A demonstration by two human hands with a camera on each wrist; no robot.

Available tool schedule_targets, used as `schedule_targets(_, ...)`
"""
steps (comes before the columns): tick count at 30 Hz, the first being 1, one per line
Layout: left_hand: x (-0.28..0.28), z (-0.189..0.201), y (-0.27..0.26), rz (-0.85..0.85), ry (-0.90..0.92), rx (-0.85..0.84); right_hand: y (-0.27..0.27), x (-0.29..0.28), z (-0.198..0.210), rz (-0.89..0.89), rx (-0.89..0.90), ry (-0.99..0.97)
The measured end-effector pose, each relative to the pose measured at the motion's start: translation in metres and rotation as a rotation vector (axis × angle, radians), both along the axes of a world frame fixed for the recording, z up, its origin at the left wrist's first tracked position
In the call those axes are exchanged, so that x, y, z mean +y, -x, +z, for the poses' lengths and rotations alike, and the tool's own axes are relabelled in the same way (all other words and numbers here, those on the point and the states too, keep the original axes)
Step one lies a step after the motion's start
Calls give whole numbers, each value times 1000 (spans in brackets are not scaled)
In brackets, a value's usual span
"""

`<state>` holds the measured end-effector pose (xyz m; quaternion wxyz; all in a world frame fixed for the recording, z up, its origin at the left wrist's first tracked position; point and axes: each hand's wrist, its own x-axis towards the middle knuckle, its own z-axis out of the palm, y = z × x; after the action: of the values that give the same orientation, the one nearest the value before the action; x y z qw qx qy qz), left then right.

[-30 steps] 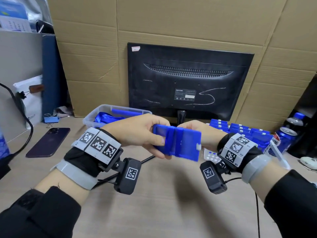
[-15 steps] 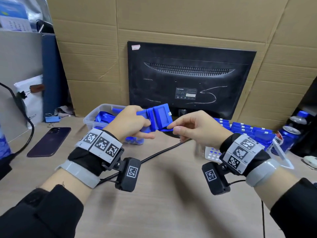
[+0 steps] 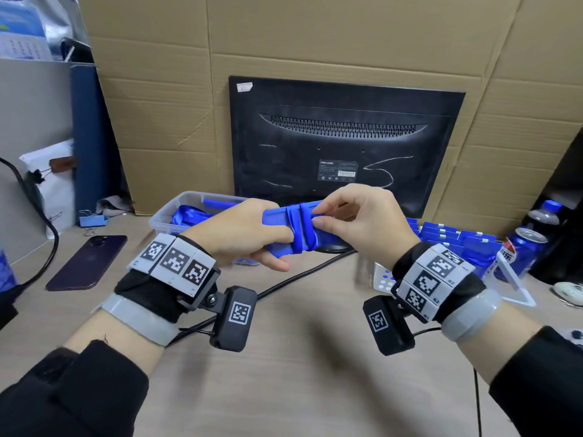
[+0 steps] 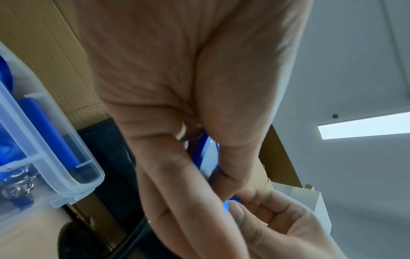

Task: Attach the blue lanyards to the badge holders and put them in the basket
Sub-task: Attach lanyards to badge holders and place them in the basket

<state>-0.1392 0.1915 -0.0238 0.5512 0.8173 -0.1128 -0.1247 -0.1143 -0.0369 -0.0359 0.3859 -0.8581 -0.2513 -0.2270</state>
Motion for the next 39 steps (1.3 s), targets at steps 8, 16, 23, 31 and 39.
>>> schedule_targets(8,-11,3,3,17,3,-54,0,-5,4,53,142,15)
schedule_targets(16,-18,3,3,4,7,-111,2,-13,5,45,211,-34)
schedule_targets(23,-29,10,6,18,-24,-162,7,-18,8,85,237,-71)
schedule_targets(31,-46,21,9,-63,-77,-187,13,-37,9,68,218,-151)
schedule_targets(39,-89,21,5,-119,-1,-151,17,-78,-2,139,238,-237)
